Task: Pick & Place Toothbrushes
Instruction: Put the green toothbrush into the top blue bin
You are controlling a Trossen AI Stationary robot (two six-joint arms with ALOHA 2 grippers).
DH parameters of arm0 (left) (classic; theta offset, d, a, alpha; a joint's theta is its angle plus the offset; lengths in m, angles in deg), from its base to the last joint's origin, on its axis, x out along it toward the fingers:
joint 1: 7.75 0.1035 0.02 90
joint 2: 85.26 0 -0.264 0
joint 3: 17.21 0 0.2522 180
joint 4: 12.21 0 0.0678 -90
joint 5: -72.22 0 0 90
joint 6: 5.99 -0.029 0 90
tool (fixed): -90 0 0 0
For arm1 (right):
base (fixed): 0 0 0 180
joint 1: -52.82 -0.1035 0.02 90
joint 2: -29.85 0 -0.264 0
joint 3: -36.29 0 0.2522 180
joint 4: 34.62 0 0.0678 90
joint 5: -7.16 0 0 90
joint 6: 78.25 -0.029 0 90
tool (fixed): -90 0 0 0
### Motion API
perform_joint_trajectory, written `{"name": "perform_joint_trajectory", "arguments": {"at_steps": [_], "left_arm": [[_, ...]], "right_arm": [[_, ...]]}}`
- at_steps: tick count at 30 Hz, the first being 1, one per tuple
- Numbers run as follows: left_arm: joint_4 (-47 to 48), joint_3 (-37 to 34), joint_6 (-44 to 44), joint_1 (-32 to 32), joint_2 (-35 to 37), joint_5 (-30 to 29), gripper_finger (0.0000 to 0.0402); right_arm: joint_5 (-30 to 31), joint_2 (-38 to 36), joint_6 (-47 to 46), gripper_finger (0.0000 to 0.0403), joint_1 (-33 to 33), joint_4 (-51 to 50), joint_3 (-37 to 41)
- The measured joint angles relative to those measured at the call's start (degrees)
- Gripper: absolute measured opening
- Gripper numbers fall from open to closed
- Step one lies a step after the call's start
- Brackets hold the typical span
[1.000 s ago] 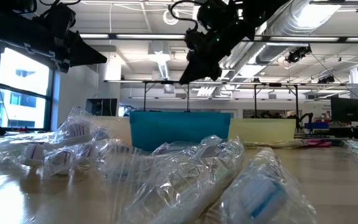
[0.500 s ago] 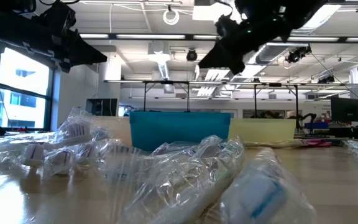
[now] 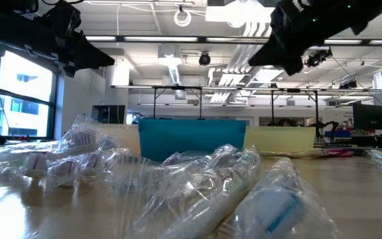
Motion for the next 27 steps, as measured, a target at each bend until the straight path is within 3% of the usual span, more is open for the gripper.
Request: {"name": "perform_joint_trajectory", "arguments": {"at_steps": [7, 27], "left_arm": [[-0.1, 0.0, 0.0, 0.0, 0.0, 0.0, 0.0000], [-0.5, 0.0, -2.4, 0.0, 0.0, -2.9, 0.0000]], "right_arm": [[8.1, -5.4, -9.7, 0.0002, -5.2, -8.1, 2.5], [16.7, -6.7, -48.9, 0.0002, -23.3, -25.0, 2.4]]}}
